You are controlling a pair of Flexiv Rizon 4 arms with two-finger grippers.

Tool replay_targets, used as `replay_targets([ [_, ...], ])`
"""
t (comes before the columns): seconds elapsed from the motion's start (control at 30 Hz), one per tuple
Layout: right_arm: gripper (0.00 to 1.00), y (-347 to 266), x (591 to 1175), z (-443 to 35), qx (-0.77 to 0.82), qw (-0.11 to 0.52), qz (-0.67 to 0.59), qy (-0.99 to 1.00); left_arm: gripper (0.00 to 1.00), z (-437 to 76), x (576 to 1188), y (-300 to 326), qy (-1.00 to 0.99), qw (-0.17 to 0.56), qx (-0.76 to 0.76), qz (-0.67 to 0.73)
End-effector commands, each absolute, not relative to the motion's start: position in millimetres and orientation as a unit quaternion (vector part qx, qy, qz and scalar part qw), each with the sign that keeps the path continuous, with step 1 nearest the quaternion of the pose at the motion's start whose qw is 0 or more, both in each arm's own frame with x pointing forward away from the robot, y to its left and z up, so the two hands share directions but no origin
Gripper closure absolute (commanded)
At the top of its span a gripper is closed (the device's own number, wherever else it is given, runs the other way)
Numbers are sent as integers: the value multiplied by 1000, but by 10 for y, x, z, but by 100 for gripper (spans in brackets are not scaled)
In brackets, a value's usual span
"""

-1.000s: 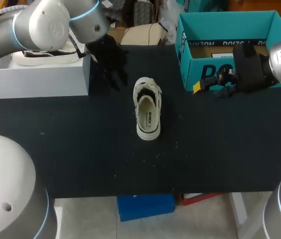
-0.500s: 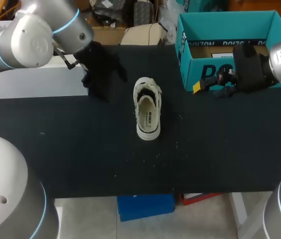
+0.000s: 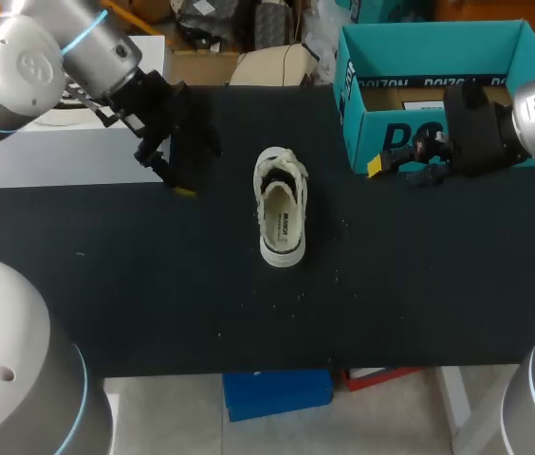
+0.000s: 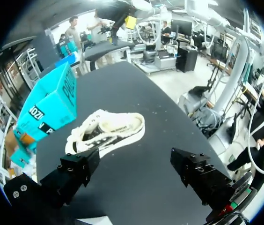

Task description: Take the shoe out of the shoebox, open the shoe tongue, remove and reinsert the insole, then place the shoe into the shoebox

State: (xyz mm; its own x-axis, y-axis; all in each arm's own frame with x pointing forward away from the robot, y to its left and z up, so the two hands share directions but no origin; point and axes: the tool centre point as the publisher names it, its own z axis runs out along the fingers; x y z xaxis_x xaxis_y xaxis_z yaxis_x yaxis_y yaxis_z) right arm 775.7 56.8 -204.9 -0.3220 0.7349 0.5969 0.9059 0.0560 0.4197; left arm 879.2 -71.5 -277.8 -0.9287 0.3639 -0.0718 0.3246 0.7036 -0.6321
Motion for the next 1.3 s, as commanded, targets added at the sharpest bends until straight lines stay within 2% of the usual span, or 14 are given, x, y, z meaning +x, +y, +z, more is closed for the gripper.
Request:
replay_targets([
  [0.03,0,571,7755,-2045,-572,112,-381,-718,0,-2746,8669,-445,-929,-3,-72,364],
  [0.23,0,571,7755,-2045,-572,112,-381,-718,0,-2850,8643,-213,-935,-31,-23,352],
  [0.5,0,571,7755,-2045,-572,112,-381,-718,0,-2886,8656,-102,-932,-56,-46,356],
  [1.3,0,571,7755,-2045,-572,112,-381,-718,0,-2886,8656,-102,-932,-56,-46,356],
])
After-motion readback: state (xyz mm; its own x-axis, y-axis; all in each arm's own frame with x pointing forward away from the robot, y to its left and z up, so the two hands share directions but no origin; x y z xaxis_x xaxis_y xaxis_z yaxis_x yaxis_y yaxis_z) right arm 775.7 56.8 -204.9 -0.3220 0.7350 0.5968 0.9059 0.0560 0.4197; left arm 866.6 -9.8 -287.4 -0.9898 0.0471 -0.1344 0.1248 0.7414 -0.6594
